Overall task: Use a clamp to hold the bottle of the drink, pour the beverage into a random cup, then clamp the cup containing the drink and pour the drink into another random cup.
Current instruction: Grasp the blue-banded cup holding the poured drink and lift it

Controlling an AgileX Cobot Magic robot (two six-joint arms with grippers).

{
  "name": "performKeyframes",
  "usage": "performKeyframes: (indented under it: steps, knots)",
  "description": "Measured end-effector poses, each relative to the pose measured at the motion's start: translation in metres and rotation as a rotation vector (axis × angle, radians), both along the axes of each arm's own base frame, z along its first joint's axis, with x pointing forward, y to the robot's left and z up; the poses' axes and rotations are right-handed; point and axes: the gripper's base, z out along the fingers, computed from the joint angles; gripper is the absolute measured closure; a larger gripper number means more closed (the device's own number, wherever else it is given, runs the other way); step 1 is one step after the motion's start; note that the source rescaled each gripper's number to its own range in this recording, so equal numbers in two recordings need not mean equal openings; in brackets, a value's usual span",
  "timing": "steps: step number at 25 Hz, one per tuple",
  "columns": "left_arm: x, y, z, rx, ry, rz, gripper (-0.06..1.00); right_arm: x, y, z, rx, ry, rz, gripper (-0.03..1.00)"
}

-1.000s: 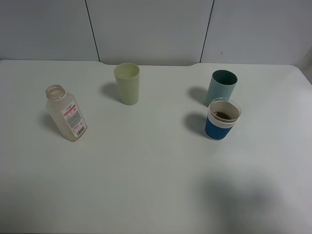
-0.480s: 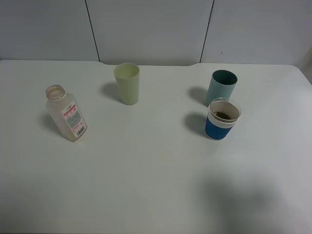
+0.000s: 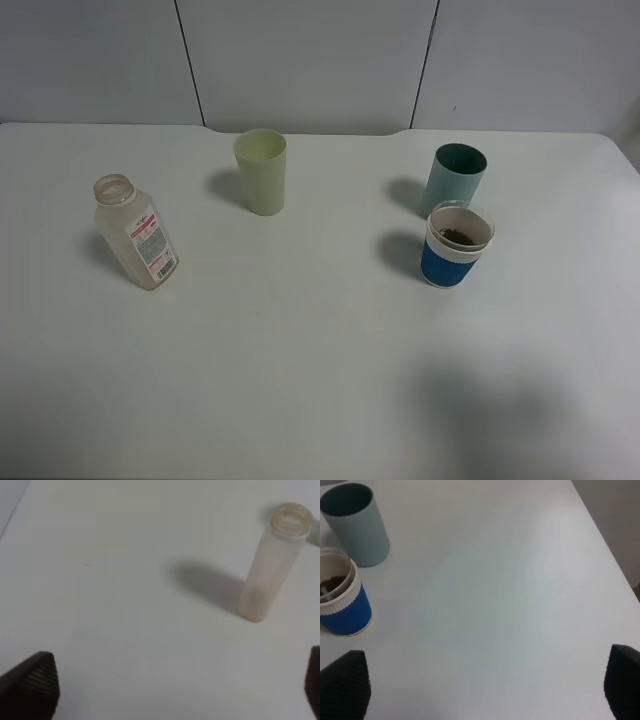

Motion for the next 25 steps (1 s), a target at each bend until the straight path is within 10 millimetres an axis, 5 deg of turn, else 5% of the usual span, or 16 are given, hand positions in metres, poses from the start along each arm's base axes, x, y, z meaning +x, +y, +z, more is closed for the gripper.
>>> performKeyframes:
  steps: [25]
  knots:
    - [0.0, 0.0, 0.0, 0.0, 0.0, 0.0, -0.06, 0.0, 0.0, 0.0, 0.0, 0.0, 0.0, 0.17]
